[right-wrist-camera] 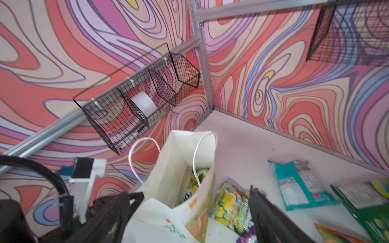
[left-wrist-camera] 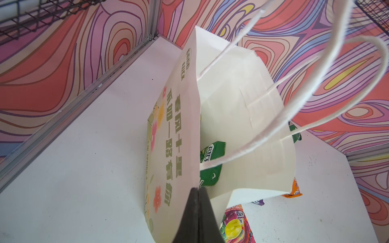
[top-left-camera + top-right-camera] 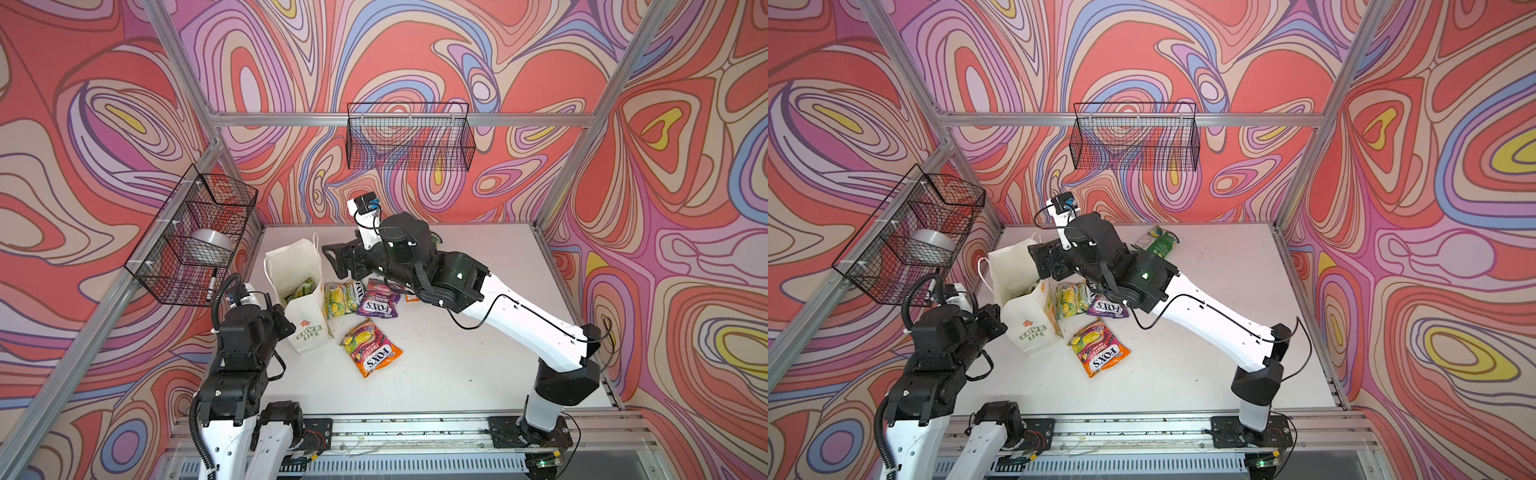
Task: Place the snacks into the paper bag
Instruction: Place the snack in the paper bag, then pick up the snack at the center of the table.
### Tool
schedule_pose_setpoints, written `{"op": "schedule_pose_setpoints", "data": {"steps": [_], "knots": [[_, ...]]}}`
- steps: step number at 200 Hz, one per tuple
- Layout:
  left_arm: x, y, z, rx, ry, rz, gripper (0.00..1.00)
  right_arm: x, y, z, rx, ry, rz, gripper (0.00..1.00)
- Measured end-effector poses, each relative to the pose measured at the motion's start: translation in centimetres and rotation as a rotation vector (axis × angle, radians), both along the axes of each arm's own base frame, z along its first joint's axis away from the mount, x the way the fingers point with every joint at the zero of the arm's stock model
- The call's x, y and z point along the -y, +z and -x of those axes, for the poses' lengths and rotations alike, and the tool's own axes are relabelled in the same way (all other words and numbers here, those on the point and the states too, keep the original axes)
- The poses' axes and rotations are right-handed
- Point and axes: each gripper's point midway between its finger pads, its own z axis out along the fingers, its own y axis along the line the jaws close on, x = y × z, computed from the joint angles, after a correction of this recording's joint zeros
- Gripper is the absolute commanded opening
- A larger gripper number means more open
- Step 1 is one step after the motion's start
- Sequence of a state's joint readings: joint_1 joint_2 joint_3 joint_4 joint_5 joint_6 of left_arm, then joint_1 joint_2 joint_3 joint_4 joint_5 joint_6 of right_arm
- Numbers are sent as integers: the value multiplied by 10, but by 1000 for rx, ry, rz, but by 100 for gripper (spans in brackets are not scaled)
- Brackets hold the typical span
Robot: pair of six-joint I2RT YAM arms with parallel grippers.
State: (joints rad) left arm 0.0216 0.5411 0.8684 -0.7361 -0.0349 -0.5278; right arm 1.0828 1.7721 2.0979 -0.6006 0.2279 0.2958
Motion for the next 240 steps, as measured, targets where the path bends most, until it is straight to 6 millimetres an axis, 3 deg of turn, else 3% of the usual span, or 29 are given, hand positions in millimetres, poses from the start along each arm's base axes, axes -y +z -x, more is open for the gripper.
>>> {"op": "schedule_pose_setpoints", "data": {"steps": [31, 79, 106, 169, 240], "knots": [[2, 0, 0, 2, -9, 5, 0, 28, -55, 3, -66, -48, 134, 98], [12, 1, 1, 7, -62, 28, 0, 74, -170, 5, -263, -112, 318, 98], [14, 2, 5, 10, -72, 35, 0, 84, -229, 18, -379, -105, 397, 98], [15, 1, 12, 13, -77, 38, 0, 67, -328, 43, -605, -23, 456, 98], [22, -2, 11, 13, -110, 59, 0, 37, -397, 71, -672, 52, 563, 98]]}}
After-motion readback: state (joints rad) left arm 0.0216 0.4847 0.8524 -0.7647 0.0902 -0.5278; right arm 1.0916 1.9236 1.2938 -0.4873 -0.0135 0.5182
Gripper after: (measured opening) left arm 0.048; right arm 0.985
